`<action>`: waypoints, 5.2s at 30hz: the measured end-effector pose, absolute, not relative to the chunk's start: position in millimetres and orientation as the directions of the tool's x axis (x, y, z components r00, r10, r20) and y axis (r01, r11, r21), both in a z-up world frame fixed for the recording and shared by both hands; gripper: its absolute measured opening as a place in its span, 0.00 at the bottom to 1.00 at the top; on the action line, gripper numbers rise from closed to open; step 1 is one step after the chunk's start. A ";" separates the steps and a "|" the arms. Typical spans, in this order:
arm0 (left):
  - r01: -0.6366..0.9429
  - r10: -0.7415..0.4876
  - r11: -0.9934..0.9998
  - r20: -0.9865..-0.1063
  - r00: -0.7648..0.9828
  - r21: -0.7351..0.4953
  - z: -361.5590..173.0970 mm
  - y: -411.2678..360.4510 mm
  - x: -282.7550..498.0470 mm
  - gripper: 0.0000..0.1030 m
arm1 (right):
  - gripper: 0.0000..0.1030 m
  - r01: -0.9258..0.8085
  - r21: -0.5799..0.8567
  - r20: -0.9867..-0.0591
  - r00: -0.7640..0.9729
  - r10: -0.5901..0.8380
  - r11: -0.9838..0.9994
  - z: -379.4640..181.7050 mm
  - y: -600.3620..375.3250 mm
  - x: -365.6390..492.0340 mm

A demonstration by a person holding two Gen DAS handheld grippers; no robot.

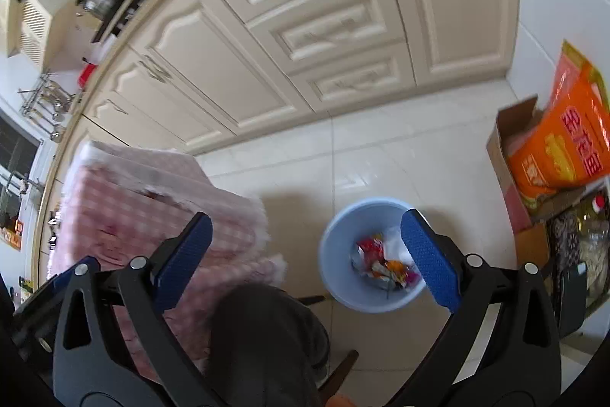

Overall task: Collect trash
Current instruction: 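Return both grippers to the table, then grasp the cookie with the left gripper while the right grasps the barcode wrapper, then carry the cookie and barcode wrapper to the blue bin and release both, then return both grippers to the table above the black wrapper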

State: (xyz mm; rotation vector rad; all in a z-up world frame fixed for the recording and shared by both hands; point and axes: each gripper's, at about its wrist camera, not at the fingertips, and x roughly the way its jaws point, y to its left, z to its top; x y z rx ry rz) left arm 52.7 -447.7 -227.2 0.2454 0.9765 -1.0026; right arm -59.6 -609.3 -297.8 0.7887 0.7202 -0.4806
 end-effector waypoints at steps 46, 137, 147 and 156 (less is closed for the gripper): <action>0.398 -0.307 0.917 -0.657 0.689 -0.012 -167.7 -66.5 204.1 0.95 | 0.94 0.111 0.253 -0.635 0.769 0.078 0.961 -142.4 -311.1 168.9; 0.722 -0.535 0.615 -0.840 0.086 -0.318 -295.1 -486.7 92.5 0.87 | 0.93 0.722 0.538 -0.796 0.605 -0.018 0.435 -381.1 -646.4 -70.8; 0.737 -0.575 0.601 -0.808 0.128 -0.310 -257.1 -468.0 81.4 0.92 | 0.94 0.714 0.520 -0.782 0.619 -0.076 0.469 -348.7 -638.2 -75.6; 0.772 -0.610 0.576 -0.770 0.188 -0.268 -221.8 -449.0 67.9 0.93 | 0.94 0.679 0.523 -0.745 0.658 -0.112 0.515 -306.8 -619.0 -67.6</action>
